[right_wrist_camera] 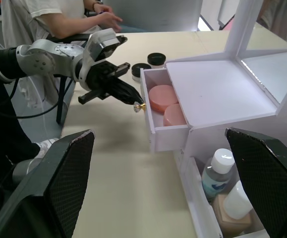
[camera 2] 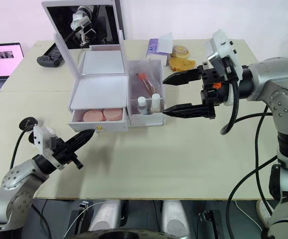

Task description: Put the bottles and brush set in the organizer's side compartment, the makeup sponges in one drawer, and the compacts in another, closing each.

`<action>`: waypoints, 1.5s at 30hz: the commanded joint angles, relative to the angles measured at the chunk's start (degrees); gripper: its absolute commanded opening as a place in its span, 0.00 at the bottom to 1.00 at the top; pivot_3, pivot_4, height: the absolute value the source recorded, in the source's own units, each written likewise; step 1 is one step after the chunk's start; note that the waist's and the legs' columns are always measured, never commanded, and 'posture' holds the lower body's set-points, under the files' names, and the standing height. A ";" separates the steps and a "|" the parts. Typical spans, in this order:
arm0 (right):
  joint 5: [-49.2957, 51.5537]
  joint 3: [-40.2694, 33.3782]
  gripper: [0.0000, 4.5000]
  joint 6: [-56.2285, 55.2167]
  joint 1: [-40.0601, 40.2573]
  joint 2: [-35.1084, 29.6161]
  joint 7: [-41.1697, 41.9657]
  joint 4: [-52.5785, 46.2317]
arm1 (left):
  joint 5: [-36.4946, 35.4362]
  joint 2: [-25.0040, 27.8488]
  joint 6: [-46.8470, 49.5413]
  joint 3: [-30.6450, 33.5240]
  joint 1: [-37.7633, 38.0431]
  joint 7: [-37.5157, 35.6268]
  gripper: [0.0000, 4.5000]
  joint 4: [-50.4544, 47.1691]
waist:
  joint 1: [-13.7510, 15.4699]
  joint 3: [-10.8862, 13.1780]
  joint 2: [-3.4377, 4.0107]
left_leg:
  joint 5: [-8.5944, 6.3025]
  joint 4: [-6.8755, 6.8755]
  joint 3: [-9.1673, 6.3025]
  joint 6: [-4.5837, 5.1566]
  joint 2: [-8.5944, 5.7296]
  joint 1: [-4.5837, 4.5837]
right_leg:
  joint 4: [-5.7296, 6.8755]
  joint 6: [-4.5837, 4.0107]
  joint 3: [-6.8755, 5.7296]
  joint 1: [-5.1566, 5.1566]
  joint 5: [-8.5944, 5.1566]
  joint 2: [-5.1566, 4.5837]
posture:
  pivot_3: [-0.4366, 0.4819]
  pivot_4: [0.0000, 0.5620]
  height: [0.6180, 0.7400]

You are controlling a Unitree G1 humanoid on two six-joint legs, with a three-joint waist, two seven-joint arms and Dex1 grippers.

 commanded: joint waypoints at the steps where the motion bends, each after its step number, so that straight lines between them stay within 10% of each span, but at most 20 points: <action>1: 0.72 -2.01 1.00 -0.45 0.43 -0.98 -0.19 -1.13 | 0.33 0.26 -0.53 -0.36 -2.49 0.78 0.01 0.57 | -0.01 0.00 0.00 | 0.00 0.00 0.00 0.00 0.00 0.00 | 0.00 0.01 0.00 0.00 0.01 0.00 | 0.48 0.27 1.00; 25: 2.89 -4.11 1.00 0.54 4.68 -1.94 -4.05 -4.65 | 3.32 1.52 -0.04 -1.42 -10.84 2.13 0.01 7.27 | 0.13 0.00 0.00 | 0.00 0.01 -0.02 0.00 0.00 0.00 | 0.02 0.06 -0.01 0.01 0.03 0.00 | 0.48 0.27 1.00; 34: 0.11 -6.08 1.00 -2.61 14.92 -3.39 -1.71 1.66 | -10.25 6.16 10.29 6.78 -0.88 0.43 0.01 -3.53 | -0.08 0.01 -0.02 | 0.00 -0.04 -0.01 0.01 0.00 -0.01 | -0.01 0.06 0.00 0.01 0.02 -0.02 | 0.48 0.27 1.00; 45: -1.06 -18.47 1.00 -4.60 28.09 -3.80 -3.10 17.63 | -11.85 7.19 4.05 34.01 21.23 -4.17 0.99 0.56 | 0.09 0.00 -0.05 | 0.00 -0.06 0.00 0.01 0.00 0.03 | -0.10 -0.17 0.00 0.05 -0.11 -0.01 | 0.48 0.27 1.00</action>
